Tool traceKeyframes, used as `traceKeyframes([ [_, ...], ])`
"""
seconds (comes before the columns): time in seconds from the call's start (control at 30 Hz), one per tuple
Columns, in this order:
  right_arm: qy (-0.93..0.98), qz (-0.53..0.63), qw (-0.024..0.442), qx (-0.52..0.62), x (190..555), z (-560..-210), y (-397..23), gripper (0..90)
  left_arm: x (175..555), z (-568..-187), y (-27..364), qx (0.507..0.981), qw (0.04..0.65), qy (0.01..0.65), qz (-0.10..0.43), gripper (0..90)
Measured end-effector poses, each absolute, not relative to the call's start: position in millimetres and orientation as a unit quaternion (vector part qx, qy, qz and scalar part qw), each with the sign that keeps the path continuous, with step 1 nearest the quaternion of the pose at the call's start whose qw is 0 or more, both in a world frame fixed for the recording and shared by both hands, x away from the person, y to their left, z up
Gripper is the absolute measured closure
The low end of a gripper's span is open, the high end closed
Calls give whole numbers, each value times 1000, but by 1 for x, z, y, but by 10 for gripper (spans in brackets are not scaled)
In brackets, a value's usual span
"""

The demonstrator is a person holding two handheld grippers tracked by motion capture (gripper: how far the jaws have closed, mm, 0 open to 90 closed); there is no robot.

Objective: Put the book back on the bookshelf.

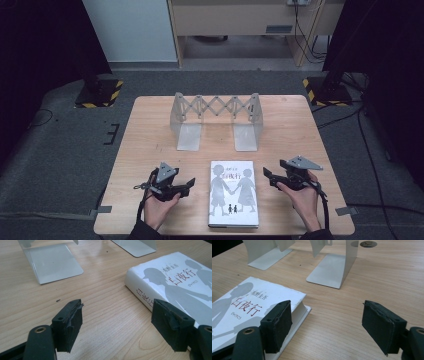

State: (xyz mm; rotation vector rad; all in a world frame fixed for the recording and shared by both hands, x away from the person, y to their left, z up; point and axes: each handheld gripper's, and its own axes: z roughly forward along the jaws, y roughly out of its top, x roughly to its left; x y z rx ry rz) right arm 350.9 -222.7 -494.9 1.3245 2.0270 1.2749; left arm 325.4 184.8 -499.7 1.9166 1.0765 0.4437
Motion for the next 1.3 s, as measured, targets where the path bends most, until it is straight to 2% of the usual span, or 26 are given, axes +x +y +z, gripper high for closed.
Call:
traceKeyframes([
  [0.3,731,461,187,467,348,-497,-212,243,324,-503,178,770,424,447,164,226],
  [0.83,739,467,162,458,344,-505,-194,246,322,-505,170,775,423,437,170,169],
  [1.3,752,466,140,445,341,-513,-177,246,322,-512,161,792,409,422,163,161],
])
